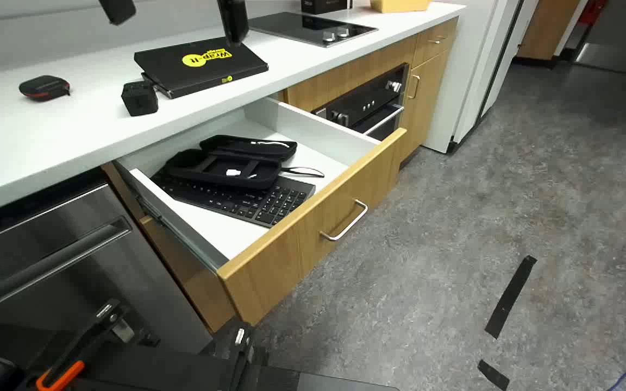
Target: Close the drawer
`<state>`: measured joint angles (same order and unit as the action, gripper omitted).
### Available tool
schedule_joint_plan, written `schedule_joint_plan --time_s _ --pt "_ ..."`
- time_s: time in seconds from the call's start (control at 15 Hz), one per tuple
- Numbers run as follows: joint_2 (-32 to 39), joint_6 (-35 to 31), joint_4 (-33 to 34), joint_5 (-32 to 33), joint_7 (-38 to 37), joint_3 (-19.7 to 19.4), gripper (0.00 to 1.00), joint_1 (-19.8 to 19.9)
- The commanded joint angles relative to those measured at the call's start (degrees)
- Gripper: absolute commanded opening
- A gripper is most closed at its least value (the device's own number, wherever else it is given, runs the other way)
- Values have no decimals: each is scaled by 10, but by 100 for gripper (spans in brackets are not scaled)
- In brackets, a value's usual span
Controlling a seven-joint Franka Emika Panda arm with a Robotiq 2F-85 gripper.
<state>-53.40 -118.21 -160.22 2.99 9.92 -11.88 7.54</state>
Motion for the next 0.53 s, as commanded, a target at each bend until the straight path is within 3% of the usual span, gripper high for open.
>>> schedule_joint_plan --time_s 0.0,0.13,0.47 --pt "1 2 1 -2 1 2 100 2" --pt "7 0 3 1 1 4 100 2" --pt "168 -88 42 14 -33 -17 100 33"
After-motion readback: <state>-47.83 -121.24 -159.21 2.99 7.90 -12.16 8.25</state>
